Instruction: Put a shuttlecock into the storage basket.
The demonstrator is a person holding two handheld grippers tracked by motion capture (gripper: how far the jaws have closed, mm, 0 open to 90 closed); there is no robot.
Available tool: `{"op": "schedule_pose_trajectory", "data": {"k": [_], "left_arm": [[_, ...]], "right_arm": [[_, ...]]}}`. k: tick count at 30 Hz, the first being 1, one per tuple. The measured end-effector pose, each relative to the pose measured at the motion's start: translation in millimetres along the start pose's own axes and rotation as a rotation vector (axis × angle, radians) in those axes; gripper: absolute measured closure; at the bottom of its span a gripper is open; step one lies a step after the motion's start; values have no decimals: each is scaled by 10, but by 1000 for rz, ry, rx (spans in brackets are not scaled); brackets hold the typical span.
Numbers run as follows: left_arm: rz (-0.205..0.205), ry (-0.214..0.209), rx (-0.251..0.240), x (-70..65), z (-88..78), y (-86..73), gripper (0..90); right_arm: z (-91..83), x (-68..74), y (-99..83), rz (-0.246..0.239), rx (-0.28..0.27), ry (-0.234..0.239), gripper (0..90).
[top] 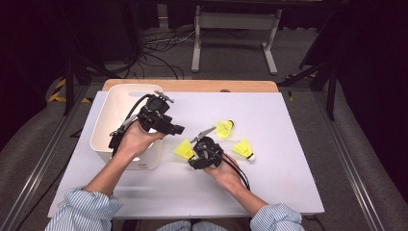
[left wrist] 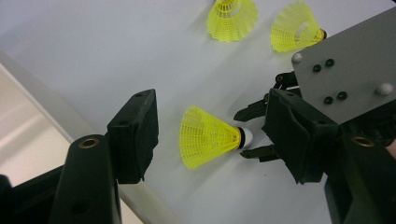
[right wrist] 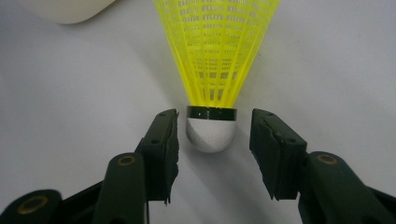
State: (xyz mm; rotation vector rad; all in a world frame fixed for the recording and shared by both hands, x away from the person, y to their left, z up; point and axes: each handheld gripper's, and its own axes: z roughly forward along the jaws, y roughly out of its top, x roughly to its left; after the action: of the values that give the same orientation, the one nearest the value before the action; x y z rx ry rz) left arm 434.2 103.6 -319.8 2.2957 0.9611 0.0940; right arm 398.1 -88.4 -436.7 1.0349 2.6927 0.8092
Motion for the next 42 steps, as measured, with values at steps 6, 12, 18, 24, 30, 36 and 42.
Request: {"op": "schedule_pose_trajectory", "data": {"k": [6,12,18,24,30,36,42], "left_arm": [[2,6,4,-7,3,3,358],[1,6,14,-5,-1,-7,356],[1,6,13,-9,0,-7,356],[0,1,10,-29,14,1,357],[5,3,10,-29,0,-1,357],[11,4,15,-60,2,-3,353],[17,-7,16,-107,9,2,352]], "right_arm": [[41,23,13,-1,12,-6,580],[63,35,12,0,18,-6,636],[62,39,9,5,19,-5,644],[11,37,-6,2,7,-4,648],[-84,22,-46,-1,5,-3,650],[-207,-14,-121,7,4,4,651],[-318,-55,-196,16,-1,8,651]]}}
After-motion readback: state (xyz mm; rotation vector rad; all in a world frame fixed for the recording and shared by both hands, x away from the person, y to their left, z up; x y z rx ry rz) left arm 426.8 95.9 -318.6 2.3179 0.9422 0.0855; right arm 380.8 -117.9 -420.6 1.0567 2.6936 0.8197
